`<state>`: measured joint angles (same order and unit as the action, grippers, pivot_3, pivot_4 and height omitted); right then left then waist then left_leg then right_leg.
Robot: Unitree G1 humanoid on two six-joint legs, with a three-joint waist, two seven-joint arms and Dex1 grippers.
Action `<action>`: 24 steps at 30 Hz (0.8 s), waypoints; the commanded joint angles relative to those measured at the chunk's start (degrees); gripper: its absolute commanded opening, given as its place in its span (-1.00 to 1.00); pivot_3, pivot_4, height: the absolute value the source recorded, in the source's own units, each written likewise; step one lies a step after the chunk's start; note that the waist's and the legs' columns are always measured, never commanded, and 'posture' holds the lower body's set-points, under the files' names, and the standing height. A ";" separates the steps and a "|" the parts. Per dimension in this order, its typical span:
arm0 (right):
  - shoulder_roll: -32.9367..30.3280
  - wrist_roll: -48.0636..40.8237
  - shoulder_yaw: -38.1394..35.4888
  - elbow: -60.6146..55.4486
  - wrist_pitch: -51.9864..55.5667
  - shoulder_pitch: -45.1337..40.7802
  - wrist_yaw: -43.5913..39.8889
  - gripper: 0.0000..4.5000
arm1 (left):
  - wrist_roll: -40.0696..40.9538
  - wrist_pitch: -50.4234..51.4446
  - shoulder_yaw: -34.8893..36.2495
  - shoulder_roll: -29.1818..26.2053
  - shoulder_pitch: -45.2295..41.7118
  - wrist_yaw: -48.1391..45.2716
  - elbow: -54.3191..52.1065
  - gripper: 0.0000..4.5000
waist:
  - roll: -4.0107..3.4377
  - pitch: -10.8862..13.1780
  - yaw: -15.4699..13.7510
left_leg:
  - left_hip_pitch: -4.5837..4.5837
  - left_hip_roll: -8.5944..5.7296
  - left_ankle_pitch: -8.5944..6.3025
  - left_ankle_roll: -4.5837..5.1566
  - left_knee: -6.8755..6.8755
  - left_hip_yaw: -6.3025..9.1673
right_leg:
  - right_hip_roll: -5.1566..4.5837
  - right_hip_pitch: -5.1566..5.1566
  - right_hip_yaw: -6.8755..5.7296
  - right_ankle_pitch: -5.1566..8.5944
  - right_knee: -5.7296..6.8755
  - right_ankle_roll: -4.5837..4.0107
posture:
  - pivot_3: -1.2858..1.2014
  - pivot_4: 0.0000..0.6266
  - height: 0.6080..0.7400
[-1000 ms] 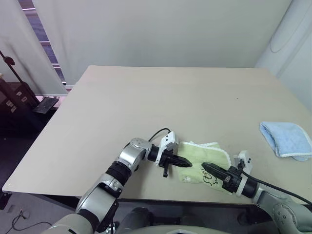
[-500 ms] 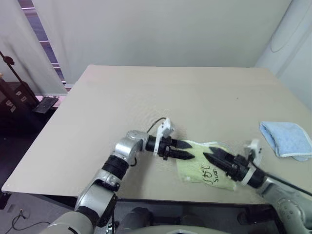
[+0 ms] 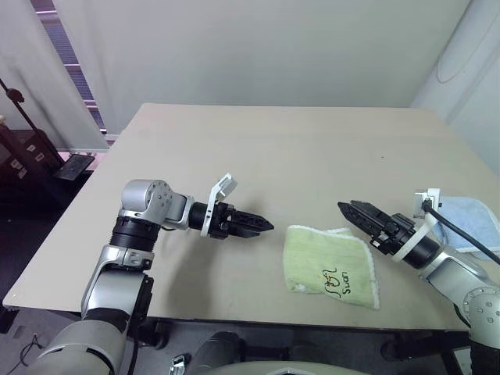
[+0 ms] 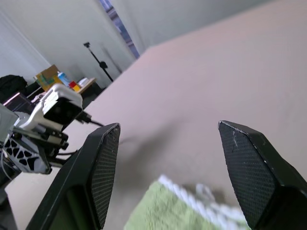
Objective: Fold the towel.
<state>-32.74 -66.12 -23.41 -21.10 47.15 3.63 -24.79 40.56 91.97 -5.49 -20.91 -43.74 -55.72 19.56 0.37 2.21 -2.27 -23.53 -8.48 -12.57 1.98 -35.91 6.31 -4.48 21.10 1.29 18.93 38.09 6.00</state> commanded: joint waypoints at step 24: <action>-5.38 5.91 -10.29 -1.96 -2.09 9.70 -3.81 0.51 | -3.12 -10.60 2.80 26.45 -3.19 11.42 23.27 0.99 | -0.31 -0.07 -3.16 | 0.01 -0.15 -0.07 0.08 -0.23 -0.10 | -0.30 -0.75 -0.14 -0.35 -1.04 0.17 | 0.03 -1.00 1.00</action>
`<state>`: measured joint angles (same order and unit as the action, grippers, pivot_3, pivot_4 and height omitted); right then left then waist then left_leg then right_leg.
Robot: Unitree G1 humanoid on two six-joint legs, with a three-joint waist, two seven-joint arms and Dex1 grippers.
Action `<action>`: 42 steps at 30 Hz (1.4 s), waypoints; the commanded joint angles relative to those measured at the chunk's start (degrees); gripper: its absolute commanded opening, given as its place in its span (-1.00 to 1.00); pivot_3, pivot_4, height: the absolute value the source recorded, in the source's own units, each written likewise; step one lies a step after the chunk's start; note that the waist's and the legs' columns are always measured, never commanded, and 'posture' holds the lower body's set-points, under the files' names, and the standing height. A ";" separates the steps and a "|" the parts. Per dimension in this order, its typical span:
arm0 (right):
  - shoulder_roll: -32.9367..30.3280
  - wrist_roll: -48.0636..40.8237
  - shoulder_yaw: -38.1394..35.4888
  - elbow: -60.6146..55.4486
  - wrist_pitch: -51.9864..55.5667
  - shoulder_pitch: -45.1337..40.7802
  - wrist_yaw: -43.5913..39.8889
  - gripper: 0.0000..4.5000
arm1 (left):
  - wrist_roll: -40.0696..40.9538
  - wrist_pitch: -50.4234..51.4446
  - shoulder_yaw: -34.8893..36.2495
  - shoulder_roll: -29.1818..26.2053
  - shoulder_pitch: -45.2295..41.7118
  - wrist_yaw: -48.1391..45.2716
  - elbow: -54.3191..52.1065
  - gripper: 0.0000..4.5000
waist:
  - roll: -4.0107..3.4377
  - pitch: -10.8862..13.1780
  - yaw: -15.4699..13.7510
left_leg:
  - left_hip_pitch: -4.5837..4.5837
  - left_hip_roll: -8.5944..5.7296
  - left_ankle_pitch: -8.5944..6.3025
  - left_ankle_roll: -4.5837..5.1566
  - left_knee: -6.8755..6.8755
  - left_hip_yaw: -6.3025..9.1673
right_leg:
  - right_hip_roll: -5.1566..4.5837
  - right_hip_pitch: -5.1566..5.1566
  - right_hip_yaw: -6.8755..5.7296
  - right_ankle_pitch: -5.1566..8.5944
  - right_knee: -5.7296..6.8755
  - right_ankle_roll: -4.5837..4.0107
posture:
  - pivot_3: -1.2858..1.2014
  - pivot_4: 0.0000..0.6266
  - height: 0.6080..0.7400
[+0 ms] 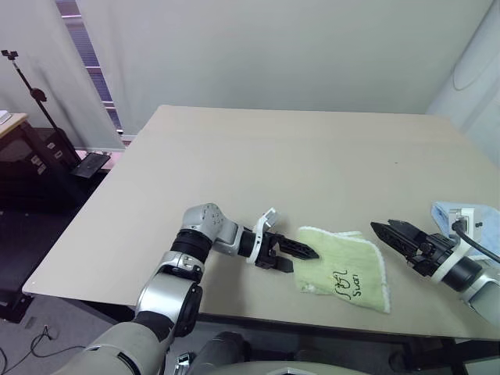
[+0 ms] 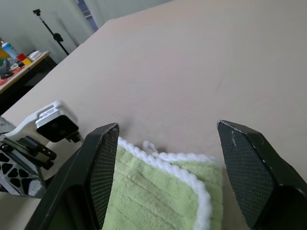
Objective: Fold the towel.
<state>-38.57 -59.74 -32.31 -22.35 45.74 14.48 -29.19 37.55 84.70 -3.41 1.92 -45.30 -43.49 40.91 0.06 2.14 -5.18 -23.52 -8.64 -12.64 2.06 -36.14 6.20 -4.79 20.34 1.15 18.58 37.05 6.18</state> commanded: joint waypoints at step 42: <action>5.78 4.67 3.60 3.58 -5.59 -7.31 0.64 0.51 | 5.46 -11.17 27.20 -7.82 -11.28 8.86 0.33 -0.98 | -0.25 -0.04 3.07 | -0.49 0.04 0.00 0.03 0.13 0.08 | 0.26 1.02 0.22 -0.21 0.47 0.32 | 0.03 -1.00 1.00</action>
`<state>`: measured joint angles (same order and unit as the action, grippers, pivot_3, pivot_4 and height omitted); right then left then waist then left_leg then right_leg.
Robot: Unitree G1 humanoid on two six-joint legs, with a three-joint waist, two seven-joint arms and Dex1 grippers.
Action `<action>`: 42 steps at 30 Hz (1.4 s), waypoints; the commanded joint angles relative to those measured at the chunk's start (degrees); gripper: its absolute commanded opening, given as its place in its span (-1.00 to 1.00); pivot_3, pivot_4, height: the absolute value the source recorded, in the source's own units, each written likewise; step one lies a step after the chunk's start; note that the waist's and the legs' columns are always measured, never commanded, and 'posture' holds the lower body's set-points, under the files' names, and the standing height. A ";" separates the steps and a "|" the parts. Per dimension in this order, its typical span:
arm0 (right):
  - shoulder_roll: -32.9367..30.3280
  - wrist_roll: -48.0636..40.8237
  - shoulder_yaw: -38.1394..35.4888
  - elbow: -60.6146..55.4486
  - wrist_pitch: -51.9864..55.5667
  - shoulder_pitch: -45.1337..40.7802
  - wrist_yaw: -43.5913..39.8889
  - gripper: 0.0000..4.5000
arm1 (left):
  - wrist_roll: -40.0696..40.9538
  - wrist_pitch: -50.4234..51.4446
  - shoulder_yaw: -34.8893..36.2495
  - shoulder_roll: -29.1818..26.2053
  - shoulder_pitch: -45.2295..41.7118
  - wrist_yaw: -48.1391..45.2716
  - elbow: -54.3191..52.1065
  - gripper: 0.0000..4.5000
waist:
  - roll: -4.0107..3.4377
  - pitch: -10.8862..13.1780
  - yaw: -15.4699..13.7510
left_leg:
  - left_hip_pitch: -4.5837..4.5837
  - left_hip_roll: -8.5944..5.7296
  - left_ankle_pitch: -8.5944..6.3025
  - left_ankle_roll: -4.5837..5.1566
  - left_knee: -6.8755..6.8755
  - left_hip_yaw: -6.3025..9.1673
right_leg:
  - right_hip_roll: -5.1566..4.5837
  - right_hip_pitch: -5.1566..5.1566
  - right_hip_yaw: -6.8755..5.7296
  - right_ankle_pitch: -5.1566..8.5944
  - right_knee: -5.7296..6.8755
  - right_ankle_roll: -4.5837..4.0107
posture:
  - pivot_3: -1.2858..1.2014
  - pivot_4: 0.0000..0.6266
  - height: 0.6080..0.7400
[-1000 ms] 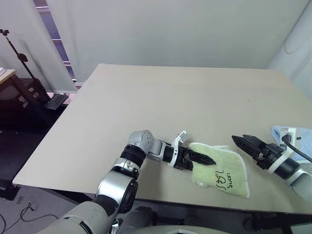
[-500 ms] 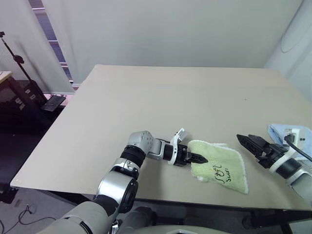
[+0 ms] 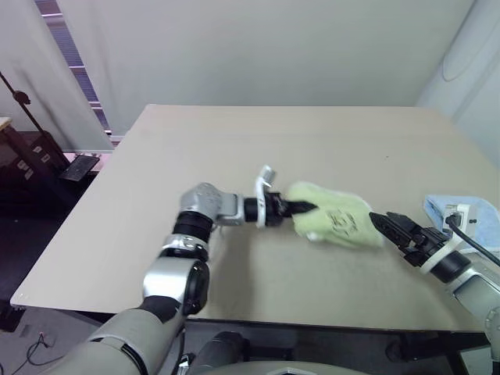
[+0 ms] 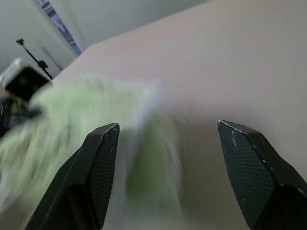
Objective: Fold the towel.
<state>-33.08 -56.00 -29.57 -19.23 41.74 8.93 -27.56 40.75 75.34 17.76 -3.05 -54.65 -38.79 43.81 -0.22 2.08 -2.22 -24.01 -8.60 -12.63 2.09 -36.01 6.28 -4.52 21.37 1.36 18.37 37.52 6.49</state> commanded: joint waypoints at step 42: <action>-0.64 13.02 10.07 12.13 -2.84 -13.42 -11.88 0.51 | 28.75 -13.32 35.22 -5.03 25.83 63.36 -33.81 0.98 | 0.44 -0.03 -0.04 | 0.45 0.01 0.13 -0.23 -0.10 -0.08 | 0.08 -0.16 0.17 -0.04 0.55 -0.09 | 0.03 -1.00 1.00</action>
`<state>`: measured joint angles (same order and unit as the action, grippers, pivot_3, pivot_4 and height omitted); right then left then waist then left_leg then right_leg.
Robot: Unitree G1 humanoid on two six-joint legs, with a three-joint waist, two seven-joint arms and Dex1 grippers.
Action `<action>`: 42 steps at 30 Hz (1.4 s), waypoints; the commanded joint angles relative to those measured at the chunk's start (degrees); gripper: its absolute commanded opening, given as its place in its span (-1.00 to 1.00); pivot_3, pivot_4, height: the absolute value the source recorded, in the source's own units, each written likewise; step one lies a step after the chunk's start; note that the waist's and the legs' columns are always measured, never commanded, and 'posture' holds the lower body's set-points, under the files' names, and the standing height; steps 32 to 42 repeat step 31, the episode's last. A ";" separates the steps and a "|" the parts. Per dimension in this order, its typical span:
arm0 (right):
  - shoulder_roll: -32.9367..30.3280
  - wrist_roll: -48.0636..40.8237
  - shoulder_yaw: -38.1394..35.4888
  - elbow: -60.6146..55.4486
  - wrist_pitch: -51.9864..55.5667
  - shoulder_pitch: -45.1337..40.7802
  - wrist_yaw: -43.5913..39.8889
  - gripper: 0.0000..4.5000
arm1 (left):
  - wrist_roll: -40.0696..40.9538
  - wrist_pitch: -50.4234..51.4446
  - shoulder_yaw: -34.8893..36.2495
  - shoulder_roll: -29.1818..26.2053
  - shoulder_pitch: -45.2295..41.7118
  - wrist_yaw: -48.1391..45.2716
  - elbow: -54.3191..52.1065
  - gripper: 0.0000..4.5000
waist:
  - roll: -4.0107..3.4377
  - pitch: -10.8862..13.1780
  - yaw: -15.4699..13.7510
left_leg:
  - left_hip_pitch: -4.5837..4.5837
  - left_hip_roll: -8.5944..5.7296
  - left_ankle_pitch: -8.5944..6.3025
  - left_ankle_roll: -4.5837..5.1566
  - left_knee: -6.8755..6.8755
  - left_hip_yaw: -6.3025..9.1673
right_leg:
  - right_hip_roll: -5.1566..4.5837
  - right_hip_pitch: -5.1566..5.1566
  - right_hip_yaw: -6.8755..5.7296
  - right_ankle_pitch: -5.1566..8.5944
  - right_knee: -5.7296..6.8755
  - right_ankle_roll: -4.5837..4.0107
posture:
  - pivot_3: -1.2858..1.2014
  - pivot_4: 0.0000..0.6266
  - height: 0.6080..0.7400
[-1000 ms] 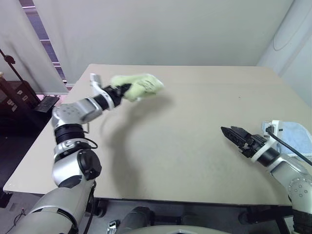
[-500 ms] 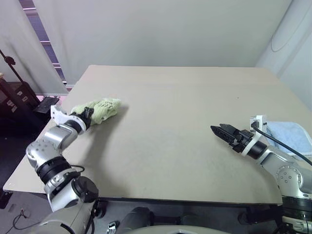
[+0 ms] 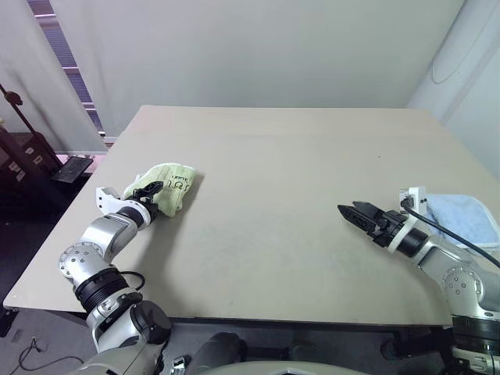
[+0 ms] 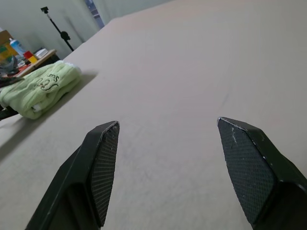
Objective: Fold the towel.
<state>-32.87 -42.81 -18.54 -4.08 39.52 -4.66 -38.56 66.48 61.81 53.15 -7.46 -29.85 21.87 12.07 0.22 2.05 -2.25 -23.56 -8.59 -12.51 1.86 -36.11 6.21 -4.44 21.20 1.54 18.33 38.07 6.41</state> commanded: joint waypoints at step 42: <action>-5.50 6.51 1.10 -7.02 -16.45 8.86 -17.16 0.51 | -23.90 -35.42 -43.43 -33.05 18.41 -95.36 -14.72 1.00 | -0.59 0.00 -0.08 | 0.08 0.20 -0.01 0.00 1.21 -0.29 | -0.11 0.21 0.07 0.26 -0.89 -0.89 | 0.03 -1.00 1.00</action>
